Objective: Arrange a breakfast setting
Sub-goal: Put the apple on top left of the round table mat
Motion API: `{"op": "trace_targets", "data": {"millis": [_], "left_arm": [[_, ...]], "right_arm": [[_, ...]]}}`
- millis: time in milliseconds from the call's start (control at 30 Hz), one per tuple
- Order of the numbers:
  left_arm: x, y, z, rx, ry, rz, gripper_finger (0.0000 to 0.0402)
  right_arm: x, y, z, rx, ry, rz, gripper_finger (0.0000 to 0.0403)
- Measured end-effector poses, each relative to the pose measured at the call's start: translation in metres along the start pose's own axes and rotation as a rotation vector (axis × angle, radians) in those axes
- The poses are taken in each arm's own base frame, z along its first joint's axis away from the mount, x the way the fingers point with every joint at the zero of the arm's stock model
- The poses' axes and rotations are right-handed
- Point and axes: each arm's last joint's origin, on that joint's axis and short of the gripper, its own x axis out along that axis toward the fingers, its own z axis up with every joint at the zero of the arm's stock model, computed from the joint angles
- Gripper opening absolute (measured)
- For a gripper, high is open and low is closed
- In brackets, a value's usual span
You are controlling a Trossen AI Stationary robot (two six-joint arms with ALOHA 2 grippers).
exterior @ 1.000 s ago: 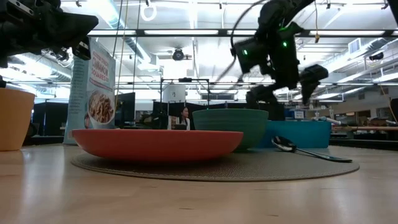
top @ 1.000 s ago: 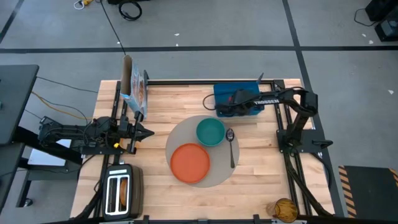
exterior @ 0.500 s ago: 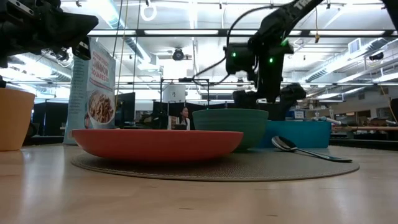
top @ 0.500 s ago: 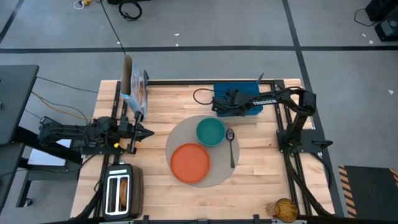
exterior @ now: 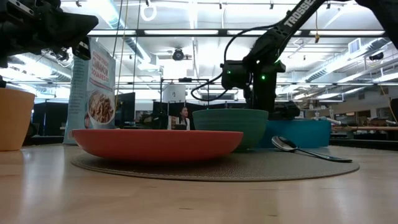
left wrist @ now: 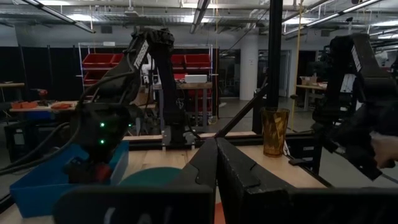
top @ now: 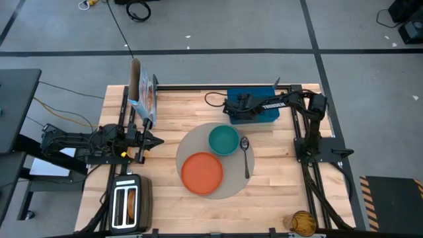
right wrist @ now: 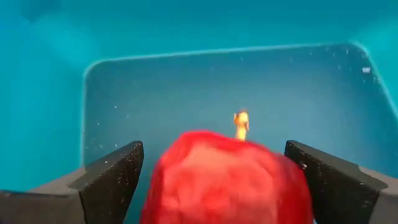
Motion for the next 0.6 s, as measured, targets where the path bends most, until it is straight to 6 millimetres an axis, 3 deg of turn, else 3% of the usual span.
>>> {"op": "trace_targets", "data": {"millis": [167, 400, 600], "left_arm": [[0.0, 0.0, 0.0, 0.0, -0.001, 0.0, 0.0009], [0.0, 0.0, 0.0, 0.0, 0.0, 0.0, 0.0009], [0.0, 0.0, 0.0, 0.0, 0.0, 0.0, 0.0009]], "right_arm": [[-0.003, -0.001, 0.002, 0.018, 0.002, 0.01, 0.0386], [-0.003, -0.002, 0.003, 0.031, 0.019, 0.017, 0.0339], [-0.03, -0.004, 0.016, -0.008, -0.128, 0.039, 0.0339]]}}
